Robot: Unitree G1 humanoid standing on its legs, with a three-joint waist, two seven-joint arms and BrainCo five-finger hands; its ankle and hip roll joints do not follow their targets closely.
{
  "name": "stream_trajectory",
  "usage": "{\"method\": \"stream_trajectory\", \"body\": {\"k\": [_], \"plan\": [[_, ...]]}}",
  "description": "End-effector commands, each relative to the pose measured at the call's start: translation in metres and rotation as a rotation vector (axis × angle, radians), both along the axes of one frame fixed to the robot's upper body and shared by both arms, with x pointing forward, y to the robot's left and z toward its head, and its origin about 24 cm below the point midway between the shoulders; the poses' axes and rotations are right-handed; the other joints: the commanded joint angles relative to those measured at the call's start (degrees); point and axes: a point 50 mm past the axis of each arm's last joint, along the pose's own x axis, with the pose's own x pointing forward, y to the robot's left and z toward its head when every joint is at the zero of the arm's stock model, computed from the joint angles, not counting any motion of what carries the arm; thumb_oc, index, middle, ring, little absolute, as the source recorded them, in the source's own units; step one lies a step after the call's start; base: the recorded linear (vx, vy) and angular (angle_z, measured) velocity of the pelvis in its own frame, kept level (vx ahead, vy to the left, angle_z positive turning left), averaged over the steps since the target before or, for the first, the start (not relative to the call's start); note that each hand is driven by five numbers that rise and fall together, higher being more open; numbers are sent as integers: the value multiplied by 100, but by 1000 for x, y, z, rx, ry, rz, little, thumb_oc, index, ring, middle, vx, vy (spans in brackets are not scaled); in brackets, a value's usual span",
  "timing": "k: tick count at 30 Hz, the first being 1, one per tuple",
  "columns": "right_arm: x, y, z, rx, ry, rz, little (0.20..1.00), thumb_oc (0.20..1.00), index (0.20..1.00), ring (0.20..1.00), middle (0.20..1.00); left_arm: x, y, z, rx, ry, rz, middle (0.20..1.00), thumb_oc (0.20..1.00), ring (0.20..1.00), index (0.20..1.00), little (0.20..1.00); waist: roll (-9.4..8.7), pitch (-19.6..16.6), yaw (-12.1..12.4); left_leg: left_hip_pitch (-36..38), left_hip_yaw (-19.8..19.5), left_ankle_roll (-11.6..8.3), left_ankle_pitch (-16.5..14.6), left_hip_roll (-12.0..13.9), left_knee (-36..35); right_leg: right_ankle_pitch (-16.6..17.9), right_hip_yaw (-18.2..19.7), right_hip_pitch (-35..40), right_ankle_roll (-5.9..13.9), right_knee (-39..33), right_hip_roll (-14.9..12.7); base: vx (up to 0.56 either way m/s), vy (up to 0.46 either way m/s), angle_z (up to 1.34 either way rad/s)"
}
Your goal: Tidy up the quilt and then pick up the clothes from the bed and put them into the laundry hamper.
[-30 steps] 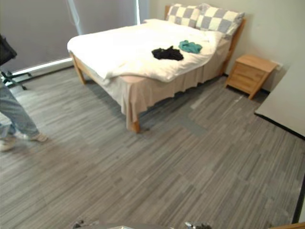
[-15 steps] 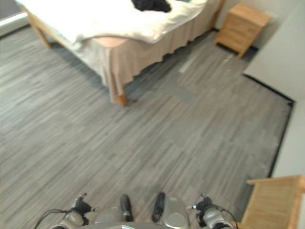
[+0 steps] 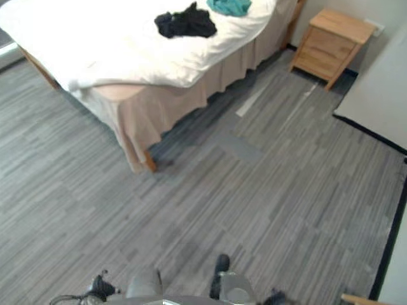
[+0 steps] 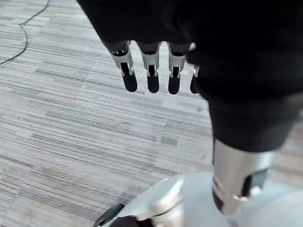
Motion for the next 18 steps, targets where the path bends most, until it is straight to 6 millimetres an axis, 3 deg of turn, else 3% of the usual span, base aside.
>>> {"method": "stream_trajectory", "body": {"k": [1,2,3,4,5,6,7,8,9,10,11,14,15,18], "plan": [[35,-11,17,-54,-134,43,1000,1000,1000,1000,1000,24,1,7,14,-69,-17,1000,1000,1000,1000,1000,-94,250,412,1033,568,-296,43,-364,-3026,-74,-216,280,1092,-747,-448,568,167,-29],[41,-11,20,-54,-162,46,1000,1000,1000,1000,1000,25,-2,7,10,-75,-23,1000,1000,1000,1000,1000,-118,187,503,918,786,-222,7,-565,-3815,-181,-201,419,1139,-749,-438,583,203,-47],[46,-10,22,-53,-181,47,1000,1000,1000,1000,1000,27,-3,7,6,-75,-36,1000,1000,1000,1000,1000,-156,118,574,935,1084,-198,238,-733,-4773,-330,-192,576,1177,-745,-416,703,223,-30],[54,-9,25,-50,-209,46,1000,1000,1000,1000,1000,28,-1,8,11,-63,-47,1000,1000,1000,1000,1000,-196,31,641,926,1605,-179,448,-861,-5400,-588,-244,765,1114,-602,-188,653,148,-5],[54,-4,24,-37,-212,43,1000,1000,1000,1000,1000,27,3,8,20,-46,-61,1000,1000,1000,1000,1000,-293,41,689,1026,1875,-138,448,-820,-5448,-625,-330,790,1104,-269,-126,464,78,2],[54,-4,24,-36,-212,42,1000,1000,1000,1000,1000,27,3,9,21,-46,-61,1000,1000,1000,1000,1000,-307,52,708,1047,1894,-135,448,-828,-5460,-639,-316,788,1110,-246,-143,478,91,-27],[57,7,22,-22,-210,74,1000,1000,1000,1000,1000,21,8,8,23,-28,-47,1000,1000,1000,1000,1000,-436,57,808,1338,1732,113,83,-1115,-5484,-462,-497,592,1416,865,-245,319,102,-52],[57,7,22,-21,-210,74,1000,1000,1000,1000,1000,21,9,8,24,-28,-47,1000,1000,1000,1000,1000,-448,59,800,1348,1732,128,79,-1141,-5500,-485,-501,579,1437,912,-277,625,191,-4],[60,15,22,4,-209,82,1000,1000,1000,1000,1000,16,12,7,35,-9,-40,1000,1000,1000,1000,1000,-420,154,623,1713,1690,311,-183,-1198,-5552,197,-535,-34,1930,2415,-741,310,108,23],[60,15,22,4,-210,83,1000,1000,1000,1000,1000,17,12,8,35,-10,-39,1000,1000,1000,1000,1000,-436,148,619,1699,1696,323,-188,-1220,-5553,171,-526,-72,1934,2472,-775,440,147,88],[72,23,26,17,-245,103,1000,1000,1000,1000,1000,21,14,10,43,-26,-26,1000,1000,1000,1000,1000,-218,244,513,1941,1584,369,-50,-1118,-5814,450,-483,-789,1954,3202,-1006,133,55,77],[73,24,27,16,-242,112,1000,1000,1000,1000,1000,22,14,10,45,-28,-28,1000,1000,1000,1000,1000,-180,245,470,2032,1451,373,-79,-1143,-5876,333,-530,-816,1954,2949,-1178,235,-17,83],[71,23,26,15,-236,119,1000,1000,1000,1000,1000,24,12,10,39,-36,-39,1000,1000,1000,1000,1000,-113,215,405,2138,1179,306,-122,-1174,-6004,48,-313,-815,1743,2154,-1355,389,-149,100],[62,15,23,4,-211,94,1000,1000,1000,1000,1000,35,5,12,39,-63,-77,1000,1000,1000,1000,1000,-110,174,201,2162,519,132,-188,-1266,-6136,197,1058,-704,1707,486,-1423,458,-315,121]]}}
